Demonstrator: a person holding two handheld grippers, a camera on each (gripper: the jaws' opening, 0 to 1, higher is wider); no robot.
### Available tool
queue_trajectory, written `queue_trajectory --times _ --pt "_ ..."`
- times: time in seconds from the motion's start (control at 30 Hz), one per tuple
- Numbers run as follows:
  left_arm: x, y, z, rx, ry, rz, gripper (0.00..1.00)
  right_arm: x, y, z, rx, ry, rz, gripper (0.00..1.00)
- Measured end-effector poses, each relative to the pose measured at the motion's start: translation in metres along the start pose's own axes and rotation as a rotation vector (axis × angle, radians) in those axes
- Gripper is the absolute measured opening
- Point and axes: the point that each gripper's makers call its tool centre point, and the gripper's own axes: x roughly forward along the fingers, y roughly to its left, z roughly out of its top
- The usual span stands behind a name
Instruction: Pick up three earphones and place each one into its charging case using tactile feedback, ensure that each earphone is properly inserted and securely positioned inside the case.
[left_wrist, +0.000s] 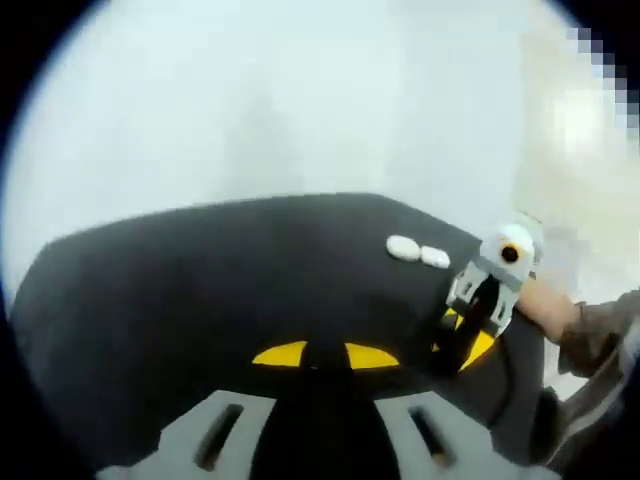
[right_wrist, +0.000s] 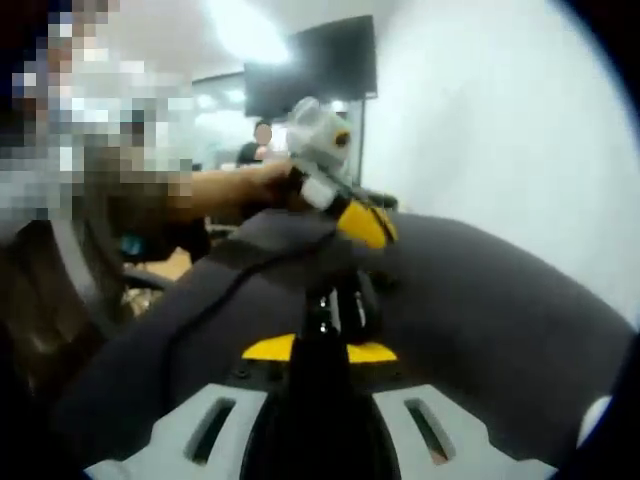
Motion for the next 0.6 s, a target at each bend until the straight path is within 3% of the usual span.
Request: queue_trajectory --times 0.03,0.1,0.17,0.2,0.23,0.27,0.37,0.47,0.6 --pt "-0.002 0.0 -0.001 0.026 0.027 -0.017 0.08 0.0 0.0 0.0 -0.002 0.0 0.0 0.18" --pt "0.001 -0.007 0.006 0.229 0.0 -0.06 0.09 0.0 0.001 0.0 -0.005 0.001 0.001 0.18" --pt "0.006 -0.007 0.004 0.384 0.029 -0.042 0.1 0.0 0.001 0.0 -0.002 0.001 0.003 0.18" --pt "0.011 -0.011 -0.001 0.463 0.06 -0.062 0.11 0.0 0.001 0.0 0.0 0.001 0.003 0.18" --pt "0.015 -0.01 -0.01 0.507 0.141 -0.077 0.12 0.0 0.002 0.0 -0.001 0.001 0.002 0.18" --pt "0.019 -0.013 -0.016 0.525 0.179 -0.117 0.11 -0.001 0.002 0.0 -0.003 0.001 0.002 0.18" --pt "0.028 -0.007 -0.033 0.505 0.309 -0.15 0.11 -0.001 0.003 0.0 -0.004 0.002 0.0 0.18" --pt "0.038 -0.002 -0.041 0.546 0.316 -0.144 0.15 -0.002 0.002 -0.001 -0.002 0.004 0.002 0.18" --pt "0.043 -0.012 -0.044 0.488 0.281 -0.171 0.17 -0.003 0.003 -0.001 -0.003 0.004 0.004 0.18"
